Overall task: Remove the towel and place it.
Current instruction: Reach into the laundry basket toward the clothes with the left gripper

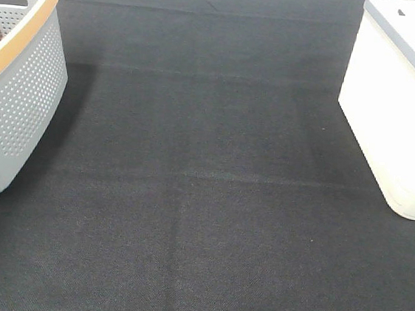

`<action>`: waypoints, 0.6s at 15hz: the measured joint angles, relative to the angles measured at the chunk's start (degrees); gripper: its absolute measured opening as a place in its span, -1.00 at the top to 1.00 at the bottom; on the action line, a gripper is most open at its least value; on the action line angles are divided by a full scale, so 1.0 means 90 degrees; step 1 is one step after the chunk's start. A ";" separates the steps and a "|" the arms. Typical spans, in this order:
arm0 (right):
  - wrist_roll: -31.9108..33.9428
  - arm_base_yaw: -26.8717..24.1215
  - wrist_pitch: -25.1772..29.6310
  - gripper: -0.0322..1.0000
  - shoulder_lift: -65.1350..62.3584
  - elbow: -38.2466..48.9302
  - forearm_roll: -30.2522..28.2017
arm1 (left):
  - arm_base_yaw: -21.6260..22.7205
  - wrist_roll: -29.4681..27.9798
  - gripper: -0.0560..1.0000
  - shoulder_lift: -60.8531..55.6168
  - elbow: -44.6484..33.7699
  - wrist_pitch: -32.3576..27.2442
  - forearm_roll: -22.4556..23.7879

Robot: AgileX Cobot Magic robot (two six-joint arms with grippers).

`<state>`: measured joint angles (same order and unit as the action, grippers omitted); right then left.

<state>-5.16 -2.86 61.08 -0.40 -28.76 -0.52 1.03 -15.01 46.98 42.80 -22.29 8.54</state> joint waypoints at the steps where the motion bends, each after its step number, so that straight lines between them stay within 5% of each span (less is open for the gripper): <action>1: 0.0000 0.0000 0.0000 -0.65 0.0000 0.0000 0.0000 | 0.0000 -0.0166 -0.48 0.0446 0.0146 0.0191 -0.0006; 5: 0.0000 0.0000 0.0000 -0.65 0.0000 0.0000 0.0000 | 0.0000 -0.0592 -0.42 0.1948 0.0707 0.0796 0.0000; 9: 0.0000 0.0000 0.0000 -0.65 0.0000 0.0000 0.0000 | 0.0000 -0.0815 -0.42 0.3444 0.1935 0.0579 0.0000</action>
<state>-5.16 -2.86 61.08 -0.40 -28.76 -0.52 1.03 -22.35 77.98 60.22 -17.07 8.54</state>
